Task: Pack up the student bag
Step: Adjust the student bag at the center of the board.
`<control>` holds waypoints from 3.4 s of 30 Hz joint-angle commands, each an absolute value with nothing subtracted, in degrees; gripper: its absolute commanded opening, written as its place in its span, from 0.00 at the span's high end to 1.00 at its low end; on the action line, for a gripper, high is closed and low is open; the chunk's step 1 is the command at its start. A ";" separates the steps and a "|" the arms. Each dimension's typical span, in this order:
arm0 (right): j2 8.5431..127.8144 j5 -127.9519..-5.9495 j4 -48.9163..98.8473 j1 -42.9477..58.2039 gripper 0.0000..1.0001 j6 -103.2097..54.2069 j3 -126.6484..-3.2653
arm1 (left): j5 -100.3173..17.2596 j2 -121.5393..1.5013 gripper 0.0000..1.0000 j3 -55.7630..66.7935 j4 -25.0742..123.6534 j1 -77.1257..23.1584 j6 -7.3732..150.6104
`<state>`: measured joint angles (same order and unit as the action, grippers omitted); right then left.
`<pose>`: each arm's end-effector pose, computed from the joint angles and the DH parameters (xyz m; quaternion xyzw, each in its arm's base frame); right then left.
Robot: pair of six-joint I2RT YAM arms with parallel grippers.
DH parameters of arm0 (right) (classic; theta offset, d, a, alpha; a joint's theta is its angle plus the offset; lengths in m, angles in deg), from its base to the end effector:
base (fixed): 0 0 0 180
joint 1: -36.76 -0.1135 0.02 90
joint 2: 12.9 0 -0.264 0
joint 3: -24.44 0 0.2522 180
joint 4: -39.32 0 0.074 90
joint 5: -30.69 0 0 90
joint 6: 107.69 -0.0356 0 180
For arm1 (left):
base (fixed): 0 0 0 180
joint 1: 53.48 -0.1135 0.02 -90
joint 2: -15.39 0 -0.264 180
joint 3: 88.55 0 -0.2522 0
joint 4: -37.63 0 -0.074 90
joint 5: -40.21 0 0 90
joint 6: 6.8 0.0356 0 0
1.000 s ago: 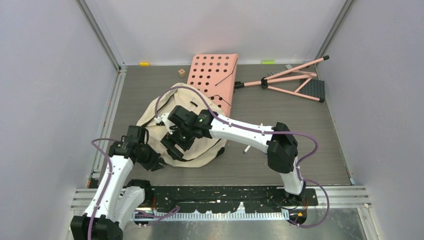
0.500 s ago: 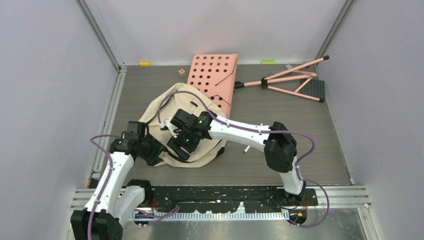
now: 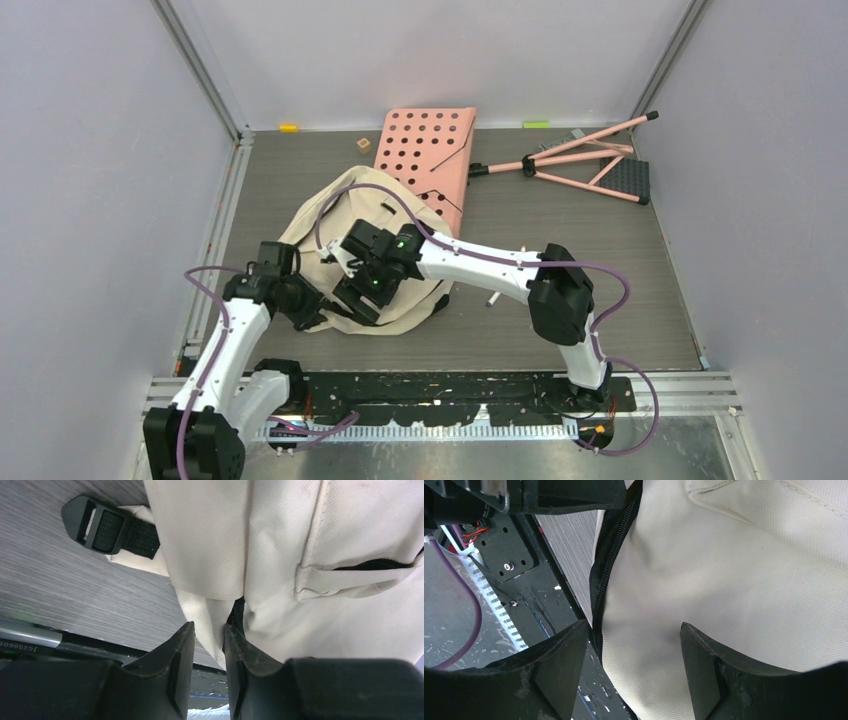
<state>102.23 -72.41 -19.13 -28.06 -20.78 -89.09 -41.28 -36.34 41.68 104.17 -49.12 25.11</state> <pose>0.1793 0.4002 0.2513 -0.5177 0.8087 0.2348 0.1514 0.1477 -0.0165 0.2105 -0.4304 0.8803 -0.1588 0.1213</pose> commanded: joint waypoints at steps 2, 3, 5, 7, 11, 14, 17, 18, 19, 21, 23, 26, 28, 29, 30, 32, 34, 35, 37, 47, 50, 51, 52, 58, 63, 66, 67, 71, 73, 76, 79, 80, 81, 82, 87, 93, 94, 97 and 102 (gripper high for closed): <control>102.35 -72.79 -19.88 -29.30 0.26 -18.42 -89.37 | -43.01 -32.35 0.71 43.90 108.43 -49.43 25.13; 102.47 -71.93 -19.94 -29.36 0.26 -18.23 -89.11 | -43.05 -31.71 0.72 44.60 108.47 -49.44 24.93; 102.90 -69.98 -20.48 -29.53 0.26 -17.93 -89.30 | -42.62 -30.72 0.73 45.68 108.44 -49.40 24.47; 103.15 -67.64 -21.02 -29.77 0.27 -17.93 -89.55 | -41.97 -30.40 0.73 46.63 108.50 -49.42 24.20; 103.32 -63.69 -21.29 -30.39 0.36 -15.75 -88.91 | -41.27 -30.25 0.75 47.80 108.10 -49.43 24.58; 103.27 -59.90 -21.24 -30.55 0.58 -15.41 -88.49 | -41.28 -30.41 0.80 48.67 107.47 -49.44 25.45; 102.75 -56.14 -20.92 -30.56 0.74 -15.76 -89.38 | -40.74 -30.89 0.85 49.64 106.72 -49.43 25.92; 102.75 -55.20 -20.91 -30.52 0.81 -15.93 -90.45 | -40.46 -31.01 0.87 49.97 106.19 -49.42 26.10; 102.80 -54.71 -21.01 -30.49 0.84 -16.13 -91.13 | -40.32 -31.08 0.90 50.16 106.10 -49.43 26.27; 103.17 -53.03 -21.83 -30.43 0.89 -16.18 -93.88 | -40.58 -31.06 0.96 50.19 106.40 -49.40 26.76; 103.88 -51.55 -23.29 -30.10 0.90 -16.07 -98.31 | -41.07 -31.03 1.00 50.17 106.92 -49.44 27.20; 105.17 -49.78 -26.38 -28.88 0.91 -15.84 -103.24 | -41.25 -30.85 1.00 50.44 107.27 -49.42 26.90; 106.33 -48.71 -27.77 -28.03 0.91 -15.58 -106.72 | -41.77 -30.69 1.00 50.24 107.81 -49.44 26.61; 107.06 -48.47 -28.29 -27.67 0.91 -15.53 -108.63 | -41.97 -30.67 1.00 50.13 108.06 -49.44 26.46; 107.42 -48.25 -28.35 -26.97 0.91 -15.59 -109.36 | -42.13 -30.54 1.00 50.08 108.27 -49.43 26.36; 109.28 -48.26 -28.09 -25.98 0.93 -15.91 -110.80 | -42.39 -30.35 1.00 49.72 108.60 -49.44 26.18; 110.95 -48.27 -27.44 -25.28 0.94 -15.78 -111.17 | -42.50 -29.97 1.00 49.33 108.87 -49.43 25.95; 111.52 -47.87 -26.91 -25.11 0.96 -15.64 -111.32 | -42.31 -29.77 1.00 49.18 108.77 -49.39 25.79; 113.22 -46.34 -26.05 -24.69 0.98 -15.42 -111.83 | -41.78 -29.16 1.00 49.05 108.17 -49.44 25.45; 119.74 -38.65 -16.53 -22.07 0.99 -21.18 -116.83 | -41.15 -27.09 1.00 49.18 108.47 -49.44 24.56; 119.14 -41.18 -15.32 -21.88 0.99 -22.05 -119.74 | -41.43 -26.56 1.00 48.40 109.57 -49.43 24.66; 118.64 -42.60 -14.88 -21.87 0.99 -21.83 -119.70 | -41.51 -26.46 1.00 48.10 109.87 -49.42 24.59; 117.50 -45.44 -14.15 -21.87 0.99 -21.69 -119.39 | -41.53 -26.30 1.00 47.60 110.02 -49.44 24.48; 110.68 -54.67 -11.20 -21.95 0.87 -22.23 -113.63 | -42.48 -27.10 0.94 43.09 110.45 -49.44 24.69; 103.61 -51.17 -12.54 -20.71 0.39 -24.03 -110.80 | -43.56 -29.30 0.49 35.63 111.87 -49.44 28.03; 99.71 -51.15 -15.39 -16.49 0.28 -29.10 -110.47 | -46.59 -31.42 0.36 28.85 111.24 -49.43 33.21; 99.17 -51.89 -16.78 -15.40 0.25 -30.12 -110.47 | -47.01 -32.61 0.34 25.95 110.19 -49.43 35.41; 96.65 -53.72 -19.33 -7.37 0.21 -34.62 -108.78 | -46.74 -39.62 0.30 18.88 104.47 -47.67 42.88; 95.82 -54.26 -19.93 -4.49 0.20 -35.72 -107.28 | -46.47 -43.76 0.30 15.52 101.19 -43.80 46.18; 95.38 -55.03 -20.53 -0.81 0.19 -37.91 -105.09 | -46.93 -50.58 0.29 10.36 95.80 -34.29 50.97; 96.69 -56.70 -22.19 3.16 0.19 -40.93 -102.76 | -46.03 -59.22 0.28 5.31 92.04 -25.80 52.61; 96.87 -58.00 -22.26 3.78 0.19 -41.04 -102.07 | -46.00 -61.67 0.27 4.44 90.97 -23.63 53.03; 97.07 -59.45 -22.25 4.65 0.19 -40.60 -100.39 | -46.09 -64.01 0.27 3.13 90.00 -21.29 53.48; 97.10 -60.71 -22.21 4.97 0.20 -40.22 -98.59 | -46.37 -66.27 0.26 1.60 89.23 -19.09 54.02; 95.89 -61.13 -21.80 5.50 0.20 -37.70 -93.42 | -49.20 -73.44 0.17 -1.77 88.31 -11.05 57.70; 94.29 -63.88 -18.48 5.89 0.20 -37.70 -88.03 | -57.38 -76.29 0.06 1.09 88.02 -7.66 60.89; 94.26 -65.05 -17.49 5.90 0.20 -37.61 -87.06 | -58.59 -76.73 0.06 1.68 88.19 -7.22 60.95; 94.90 -68.63 -15.89 5.91 0.21 -36.83 -85.71 | -62.46 -78.57 0.09 1.80 91.11 -6.56 60.54; 96.89 -70.27 -13.69 5.82 0.23 -35.15 -85.42 | -68.87 -78.93 0.47 1.62 96.17 -6.55 58.25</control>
<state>97.49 -66.84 -18.03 5.75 -37.24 -84.94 -61.06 -79.26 1.39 92.06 -6.81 59.06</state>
